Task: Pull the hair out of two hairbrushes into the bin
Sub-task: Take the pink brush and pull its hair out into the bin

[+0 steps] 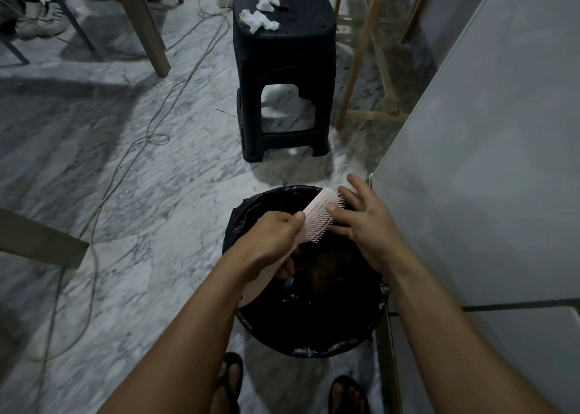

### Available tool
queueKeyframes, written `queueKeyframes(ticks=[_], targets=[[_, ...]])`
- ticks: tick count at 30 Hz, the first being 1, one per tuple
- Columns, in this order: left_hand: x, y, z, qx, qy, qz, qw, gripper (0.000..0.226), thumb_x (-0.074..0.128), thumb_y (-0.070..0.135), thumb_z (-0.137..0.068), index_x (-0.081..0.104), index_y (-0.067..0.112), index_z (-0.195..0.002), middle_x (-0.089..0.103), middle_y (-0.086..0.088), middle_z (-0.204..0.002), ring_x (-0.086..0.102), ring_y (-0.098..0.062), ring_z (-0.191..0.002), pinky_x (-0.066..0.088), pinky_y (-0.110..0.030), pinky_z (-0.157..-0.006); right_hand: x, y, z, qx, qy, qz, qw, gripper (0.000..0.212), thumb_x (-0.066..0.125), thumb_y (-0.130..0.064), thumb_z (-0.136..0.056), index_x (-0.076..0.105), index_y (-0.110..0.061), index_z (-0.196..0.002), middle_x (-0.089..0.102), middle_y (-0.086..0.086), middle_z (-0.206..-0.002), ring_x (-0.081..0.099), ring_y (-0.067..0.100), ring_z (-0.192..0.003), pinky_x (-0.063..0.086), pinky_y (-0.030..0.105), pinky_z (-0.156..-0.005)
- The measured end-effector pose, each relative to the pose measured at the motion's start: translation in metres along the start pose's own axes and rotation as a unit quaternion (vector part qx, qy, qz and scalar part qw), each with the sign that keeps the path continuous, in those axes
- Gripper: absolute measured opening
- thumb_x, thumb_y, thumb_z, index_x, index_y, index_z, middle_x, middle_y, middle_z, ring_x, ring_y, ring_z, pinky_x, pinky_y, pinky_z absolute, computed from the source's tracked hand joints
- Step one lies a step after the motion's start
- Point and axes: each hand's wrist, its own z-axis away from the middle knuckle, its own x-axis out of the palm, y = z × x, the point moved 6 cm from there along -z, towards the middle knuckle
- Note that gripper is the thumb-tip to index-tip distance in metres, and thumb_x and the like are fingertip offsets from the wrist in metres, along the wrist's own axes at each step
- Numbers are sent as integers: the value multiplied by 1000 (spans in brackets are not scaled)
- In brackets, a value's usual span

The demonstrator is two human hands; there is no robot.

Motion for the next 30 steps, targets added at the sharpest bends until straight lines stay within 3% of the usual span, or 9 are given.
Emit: queueKeyframes(ticks=[4,7,11,14,18,22,27,30], targets=[[5,3,6,-9,-39,24,999,48,40,38,-104,59,0,-83,58,-16,-71,57,-25,-41,50,-27,-39,-14,-3,0,-31,17,42,998,36,67,-8,-86,66,-27,-116,68,4,-99,65,21,-92,54,38,-72],[-2,1,6,1,-35,-35,999,45,50,43,-99,65,1,-96,67,-14,-79,66,-25,-57,53,-32,-54,-19,-6,0,-42,58,9,997,25,69,-5,-84,73,-24,-100,70,10,-93,68,24,-86,58,39,-72],[-12,-5,6,58,23,-197,978,25,77,32,-81,69,17,-99,73,-3,-88,69,-18,-75,52,-33,-68,-29,5,5,-34,116,2,993,21,70,-5,-84,72,-20,-98,71,12,-94,70,20,-80,59,30,-64],[-16,-17,5,72,92,-245,963,21,80,23,-76,71,23,-95,71,2,-91,65,-16,-85,53,-34,-76,-32,21,6,5,127,2,992,20,66,-5,-87,71,-12,-105,70,12,-94,69,19,-81,60,30,-63],[-14,-24,-1,68,93,-239,964,19,79,21,-76,76,25,-94,73,2,-88,64,-16,-83,51,-32,-73,-31,26,4,77,121,10,990,25,51,-2,-95,65,-3,-116,65,11,-103,66,20,-88,62,31,-64],[-26,-5,2,60,74,-244,965,21,78,20,-77,78,23,-98,71,3,-88,63,-16,-81,50,-31,-72,-28,5,5,119,123,52,984,24,54,-5,-94,64,-3,-116,66,17,-110,67,28,-90,62,31,-62],[-59,57,42,76,72,-231,967,24,78,16,-79,79,18,-103,67,3,-82,61,-16,-77,45,-30,-65,-21,-68,29,110,166,42,979,8,62,-8,-90,65,-4,-95,67,15,-89,67,24,-68,61,30,-58],[-77,111,76,102,66,-226,966,29,76,11,-80,78,17,-108,65,5,-80,56,-6,-67,40,-18,-56,-19,-125,51,103,203,37,973,13,62,-8,-90,67,0,-98,68,16,-93,68,25,-73,61,30,-58]])
